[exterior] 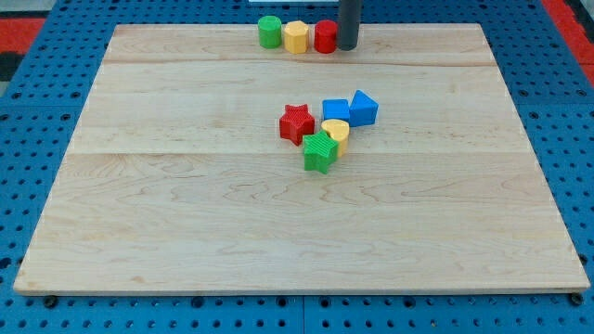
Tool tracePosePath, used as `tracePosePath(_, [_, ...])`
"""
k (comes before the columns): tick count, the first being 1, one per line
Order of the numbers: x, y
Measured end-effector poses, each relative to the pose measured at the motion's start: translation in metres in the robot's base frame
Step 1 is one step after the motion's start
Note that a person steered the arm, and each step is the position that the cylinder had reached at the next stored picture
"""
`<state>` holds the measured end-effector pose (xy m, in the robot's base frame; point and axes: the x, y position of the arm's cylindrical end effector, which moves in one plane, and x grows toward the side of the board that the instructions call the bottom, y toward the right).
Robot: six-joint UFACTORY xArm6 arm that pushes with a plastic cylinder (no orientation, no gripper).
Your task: Push the red circle along with the yellow hexagon a bit left
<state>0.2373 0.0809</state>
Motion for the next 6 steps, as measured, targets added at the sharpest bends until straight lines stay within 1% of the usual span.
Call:
tracePosePath(1, [-0.013,0.010])
tracePosePath(2, [-0.013,0.000])
tracePosePath(4, [-0.013,-0.026])
tracePosePath(5, [-0.013,-0.026])
tracePosePath(6, [0.000,-0.026])
